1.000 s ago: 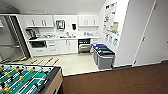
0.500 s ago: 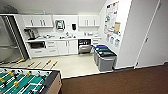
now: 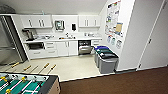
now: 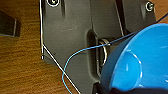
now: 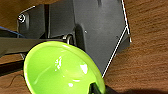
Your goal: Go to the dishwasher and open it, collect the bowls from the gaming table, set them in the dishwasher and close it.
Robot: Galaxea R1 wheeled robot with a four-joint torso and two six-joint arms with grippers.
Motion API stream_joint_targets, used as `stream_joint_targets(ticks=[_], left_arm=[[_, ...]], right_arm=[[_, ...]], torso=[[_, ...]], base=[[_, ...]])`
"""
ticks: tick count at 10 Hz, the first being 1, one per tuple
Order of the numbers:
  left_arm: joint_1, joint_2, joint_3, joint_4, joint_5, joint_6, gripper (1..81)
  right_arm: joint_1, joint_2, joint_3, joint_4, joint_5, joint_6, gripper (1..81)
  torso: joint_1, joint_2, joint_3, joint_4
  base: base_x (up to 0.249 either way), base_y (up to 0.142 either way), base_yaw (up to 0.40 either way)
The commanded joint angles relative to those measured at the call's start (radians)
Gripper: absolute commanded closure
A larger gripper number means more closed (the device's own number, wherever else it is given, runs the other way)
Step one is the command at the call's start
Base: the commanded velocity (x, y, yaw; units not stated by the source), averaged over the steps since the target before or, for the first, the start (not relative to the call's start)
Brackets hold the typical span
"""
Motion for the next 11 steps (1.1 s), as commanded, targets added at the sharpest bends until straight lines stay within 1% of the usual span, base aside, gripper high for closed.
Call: stream_joint_targets(ticks=[1, 11], left_arm=[[-0.048, 0.018, 0.023, 0.006, 0.087, -0.001, 81.1], [-0.048, 0.018, 0.023, 0.006, 0.087, -0.001, 81.1]], right_arm=[[0.039, -0.012, 0.002, -0.012, -0.056, -0.002, 81.1], [0.034, -0.014, 0.002, -0.012, -0.056, -0.002, 81.1]], torso=[[0.000, 0.000, 0.000, 0.000], [0.000, 0.000, 0.000, 0.000]], base=[[0.227, 0.000, 0.000], [0.234, 0.000, 0.000]])
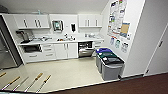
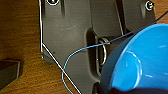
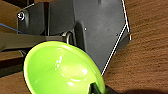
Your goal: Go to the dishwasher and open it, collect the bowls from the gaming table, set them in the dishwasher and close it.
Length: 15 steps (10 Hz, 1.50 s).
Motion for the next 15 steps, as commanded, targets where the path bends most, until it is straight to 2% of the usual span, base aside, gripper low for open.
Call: stream_joint_targets(ticks=[1, 15], left_arm=[[-0.050, 0.016, 0.023, 0.006, 0.086, -0.001, 81.1], [-0.049, 0.016, 0.023, 0.006, 0.086, -0.001, 81.1]], right_arm=[[0.040, -0.012, 0.002, -0.009, -0.056, -0.002, 81.1], [0.043, -0.012, 0.005, -0.011, -0.056, -0.002, 81.1]], torso=[[0.000, 0.000, 0.000, 0.000], [0.000, 0.000, 0.000, 0.000]], base=[[0.258, 0.000, 0.000], [0.238, 0.000, 0.000]])
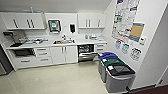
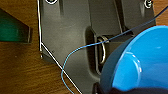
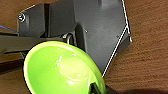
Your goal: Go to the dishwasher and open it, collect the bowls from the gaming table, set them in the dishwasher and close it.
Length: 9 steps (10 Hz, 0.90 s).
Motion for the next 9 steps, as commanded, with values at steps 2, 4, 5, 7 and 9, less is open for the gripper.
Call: stream_joint_targets(ticks=[2, 4, 5, 7, 9], left_arm=[[-0.051, 0.015, 0.023, 0.000, 0.079, -0.001, 81.1], [-0.051, 0.018, 0.023, 0.000, 0.079, -0.001, 81.1], [-0.051, 0.018, 0.023, 0.000, 0.079, -0.001, 81.1], [-0.051, 0.017, 0.023, 0.000, 0.078, -0.001, 81.1], [-0.051, 0.018, 0.023, 0.000, 0.079, -0.001, 81.1]], right_arm=[[0.037, -0.013, 0.008, -0.010, -0.056, -0.002, 81.1], [0.035, -0.013, 0.010, -0.009, -0.050, -0.002, 81.1], [0.035, -0.014, 0.010, -0.009, -0.046, -0.002, 81.1], [0.035, -0.014, 0.013, -0.015, -0.046, -0.002, 81.1], [0.035, -0.016, 0.013, -0.017, -0.046, -0.002, 81.1]], torso=[[0.000, 0.000, 0.000, 0.000], [0.000, 0.000, 0.000, 0.000], [0.000, 0.000, 0.000, 0.098], [0.000, 0.000, 0.000, 0.020], [0.000, 0.000, 0.000, 0.032]], base=[[0.227, 0.000, 0.000], [0.227, 0.000, 0.000], [0.227, 0.000, 0.000], [0.228, 0.000, 0.000], [0.227, 0.000, 0.000]])
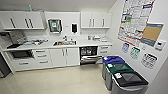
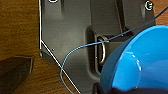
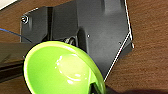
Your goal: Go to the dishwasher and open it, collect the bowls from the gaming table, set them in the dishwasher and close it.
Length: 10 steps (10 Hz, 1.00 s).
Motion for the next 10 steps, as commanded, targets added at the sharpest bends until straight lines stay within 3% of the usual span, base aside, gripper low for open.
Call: stream_joint_targets(ticks=[1, 2, 3, 4, 5, 7, 8, 10], left_arm=[[-0.049, 0.015, 0.023, 0.000, 0.078, -0.001, 81.1], [-0.049, 0.014, 0.023, -0.002, 0.078, -0.001, 81.1], [-0.049, 0.014, 0.023, -0.002, 0.078, -0.001, 81.1], [-0.049, 0.014, 0.023, -0.002, 0.078, -0.001, 81.1], [-0.049, 0.014, 0.023, -0.002, 0.078, -0.001, 81.1], [-0.049, 0.014, 0.023, -0.002, 0.078, -0.001, 81.1], [-0.049, 0.014, 0.023, -0.002, 0.077, -0.001, 81.1], [-0.049, 0.014, 0.023, -0.002, 0.078, -0.001, 81.1]], right_arm=[[0.032, -0.013, 0.007, -0.012, -0.063, -0.002, 81.1], [0.031, -0.013, 0.007, -0.012, -0.063, -0.002, 81.1], [0.028, -0.015, 0.007, -0.012, -0.051, -0.002, 81.1], [0.028, -0.015, 0.008, -0.012, -0.044, -0.002, 81.1], [0.028, -0.015, 0.008, -0.012, -0.044, -0.002, 81.1], [0.029, -0.015, 0.007, -0.014, -0.046, -0.002, 81.1], [0.031, -0.015, 0.007, -0.014, -0.046, -0.002, 81.1], [0.032, -0.015, 0.005, -0.014, -0.046, -0.002, 81.1]], torso=[[0.000, 0.000, 0.000, 0.000], [0.000, 0.000, 0.000, 0.000], [0.000, 0.000, -0.035, 0.085], [0.000, 0.000, -0.037, 0.091], [0.000, 0.000, -0.006, 0.013], [0.000, 0.000, -0.012, 0.053], [0.000, 0.000, -0.012, 0.060], [0.001, 0.001, -0.012, 0.060]], base=[[0.227, 0.000, 0.000], [0.227, 0.000, 0.000], [0.227, 0.000, 0.000], [0.227, 0.000, 0.000], [0.227, 0.000, 0.000], [0.227, 0.000, 0.000], [0.205, 0.000, 0.000], [0.161, 0.000, 0.000]])
